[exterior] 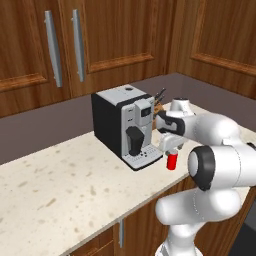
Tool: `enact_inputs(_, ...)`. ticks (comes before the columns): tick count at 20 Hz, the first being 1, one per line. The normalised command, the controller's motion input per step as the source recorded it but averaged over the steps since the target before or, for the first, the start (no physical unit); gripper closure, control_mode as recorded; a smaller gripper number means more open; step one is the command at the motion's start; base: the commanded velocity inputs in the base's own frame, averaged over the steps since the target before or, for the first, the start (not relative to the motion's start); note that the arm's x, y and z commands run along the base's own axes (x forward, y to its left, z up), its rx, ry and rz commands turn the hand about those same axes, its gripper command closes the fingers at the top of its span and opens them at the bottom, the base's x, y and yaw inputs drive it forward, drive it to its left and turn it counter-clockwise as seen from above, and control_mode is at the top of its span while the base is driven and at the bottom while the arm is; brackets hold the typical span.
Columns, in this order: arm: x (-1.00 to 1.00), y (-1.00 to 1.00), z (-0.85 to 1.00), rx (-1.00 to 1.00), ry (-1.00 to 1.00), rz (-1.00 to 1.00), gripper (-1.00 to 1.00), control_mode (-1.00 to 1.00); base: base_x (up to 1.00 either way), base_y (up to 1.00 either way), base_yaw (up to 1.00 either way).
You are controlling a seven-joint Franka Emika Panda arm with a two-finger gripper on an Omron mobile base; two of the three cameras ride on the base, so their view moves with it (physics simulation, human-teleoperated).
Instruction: Four empty soda cans are scattered around the kitchen. Gather all the cans and cluster them next to the stove for recycling.
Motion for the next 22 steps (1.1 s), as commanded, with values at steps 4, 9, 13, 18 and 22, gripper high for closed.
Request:
enact_inputs(4, 0.00, 0.00, -0.04, 0.00, 0.05, 0.03, -1.00, -1.00, 0.00, 0.00, 0.00)
enact_inputs(9, 0.00, 0.00, -0.08, 0.00, 0.03, 0.03, -1.00, -1.00, 0.00, 0.00, 0.00)
enact_inputs(13, 0.00, 0.00, -0.12, 0.00, 0.01, 0.03, -1.00, -1.00, 0.00, 0.00, 0.00)
enact_inputs(18, 0.00, 0.00, -0.09, 0.00, 0.00, 0.02, -1.00, -1.00, 0.00, 0.00, 0.00)
enact_inputs(22, 0.00, 0.00, -0.07, 0.00, 0.00, 0.02, -1.00, -1.00, 0.00, 0.00, 0.00)
